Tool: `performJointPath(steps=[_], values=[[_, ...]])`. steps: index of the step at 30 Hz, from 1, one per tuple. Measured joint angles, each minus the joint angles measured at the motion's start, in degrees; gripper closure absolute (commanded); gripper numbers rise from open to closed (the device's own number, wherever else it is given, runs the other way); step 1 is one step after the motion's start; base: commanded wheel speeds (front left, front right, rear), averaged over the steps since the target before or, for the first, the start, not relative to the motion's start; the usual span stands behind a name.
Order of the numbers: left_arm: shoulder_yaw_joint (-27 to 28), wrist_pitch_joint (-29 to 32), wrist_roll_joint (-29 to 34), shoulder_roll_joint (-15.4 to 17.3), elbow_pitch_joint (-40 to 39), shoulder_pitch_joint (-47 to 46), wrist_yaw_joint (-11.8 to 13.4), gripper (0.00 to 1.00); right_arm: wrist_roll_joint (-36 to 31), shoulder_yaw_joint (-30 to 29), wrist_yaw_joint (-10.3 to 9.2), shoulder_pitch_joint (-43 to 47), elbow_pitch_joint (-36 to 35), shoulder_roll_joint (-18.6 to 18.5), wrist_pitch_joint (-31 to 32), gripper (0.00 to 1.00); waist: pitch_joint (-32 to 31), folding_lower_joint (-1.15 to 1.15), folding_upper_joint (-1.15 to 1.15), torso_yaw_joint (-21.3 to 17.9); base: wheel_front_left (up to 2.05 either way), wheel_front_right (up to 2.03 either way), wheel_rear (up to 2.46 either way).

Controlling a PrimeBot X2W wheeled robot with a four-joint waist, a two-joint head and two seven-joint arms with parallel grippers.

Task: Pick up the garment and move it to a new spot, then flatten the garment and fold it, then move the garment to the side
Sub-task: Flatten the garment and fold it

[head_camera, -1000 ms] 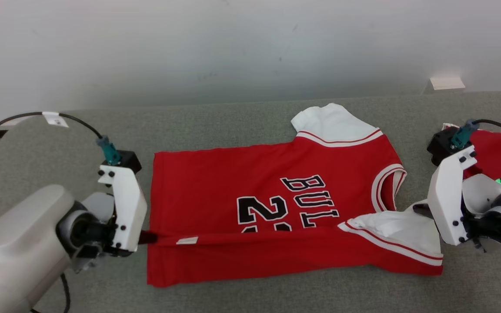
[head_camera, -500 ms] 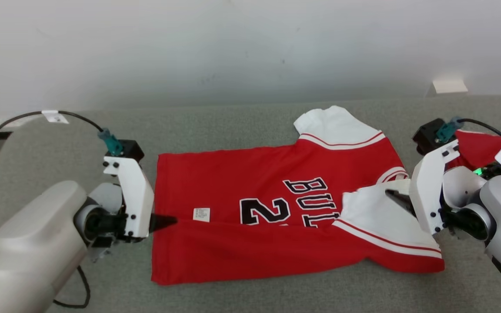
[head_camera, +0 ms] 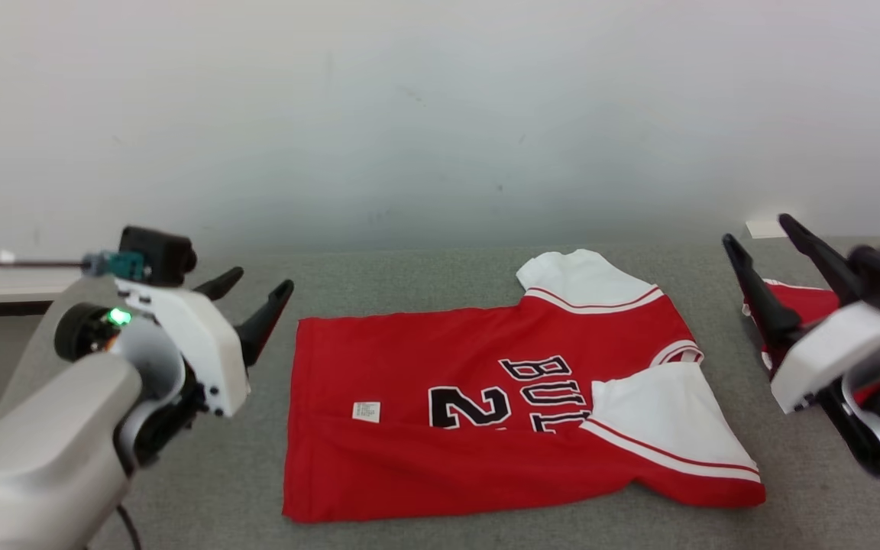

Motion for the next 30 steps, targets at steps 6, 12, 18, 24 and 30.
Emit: performJointPath(steps=[6, 12, 18, 24, 30], values=[[4.0, -15.1, 2.5, 2.7, -10.0, 9.5, 11.2, 0.00, -7.0, -10.6, 0.00, 12.7, -4.9, 2.7, -7.1, 0.00, -0.9, 0.00, 0.00, 0.9, 0.00, 0.00, 0.00], [9.2, -18.6, 4.2, 1.5, -19.4, 23.8, 19.8, 0.00, -11.1, -21.0, 0.02, 27.3, -9.4, 7.5, -8.3, 0.00, -0.8, 0.00, 0.00, 1.5, 0.00, 0.00, 0.00], [15.8, -18.7, 11.1, -4.4, -22.6, 37.2, 21.8, 0.00, -13.1, -26.6, 0.05, 35.8, -9.2, 11.0, -7.1, 0.00, -0.1, 0.00, 0.00, 1.4, 0.00, 0.00, 0.00], [18.3, -18.7, 14.7, -9.3, -15.2, 41.6, 16.8, 0.00, -11.1, -26.1, 0.05, 36.0, -3.0, 12.2, -5.2, 0.00, 0.3, 0.00, 0.00, 1.1, 0.00, 0.00, 0.00], [17.0, -18.6, 15.7, -13.0, -5.7, 39.7, 11.9, 0.00, -8.9, -23.4, 0.05, 30.7, 5.5, 12.2, -5.2, 0.00, 0.5, 0.00, 0.00, 1.1, 0.00, 0.00, 0.00]])
